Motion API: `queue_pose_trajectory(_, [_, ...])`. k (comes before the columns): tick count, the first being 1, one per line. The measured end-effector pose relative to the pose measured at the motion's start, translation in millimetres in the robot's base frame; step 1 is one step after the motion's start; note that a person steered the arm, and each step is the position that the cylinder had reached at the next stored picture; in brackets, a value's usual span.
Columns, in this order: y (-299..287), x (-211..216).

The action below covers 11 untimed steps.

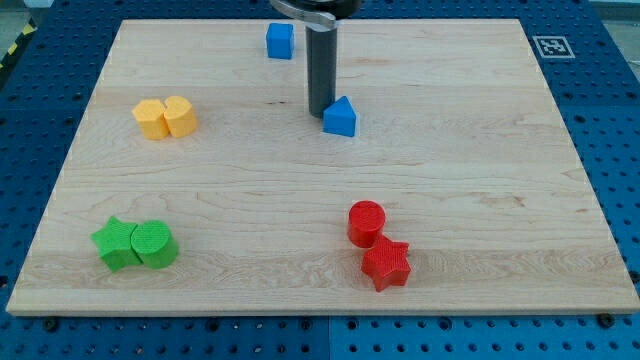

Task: Move your arm to the blue cube

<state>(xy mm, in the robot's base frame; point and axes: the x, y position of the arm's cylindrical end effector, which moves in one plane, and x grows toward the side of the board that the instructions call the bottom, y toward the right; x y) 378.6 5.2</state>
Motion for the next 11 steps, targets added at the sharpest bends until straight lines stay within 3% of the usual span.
queue_pose_trajectory(2, [17.8, 1.5])
queue_pose_trajectory(8, [-140.0, -120.4])
queue_pose_trajectory(11, [-116.6, -140.0])
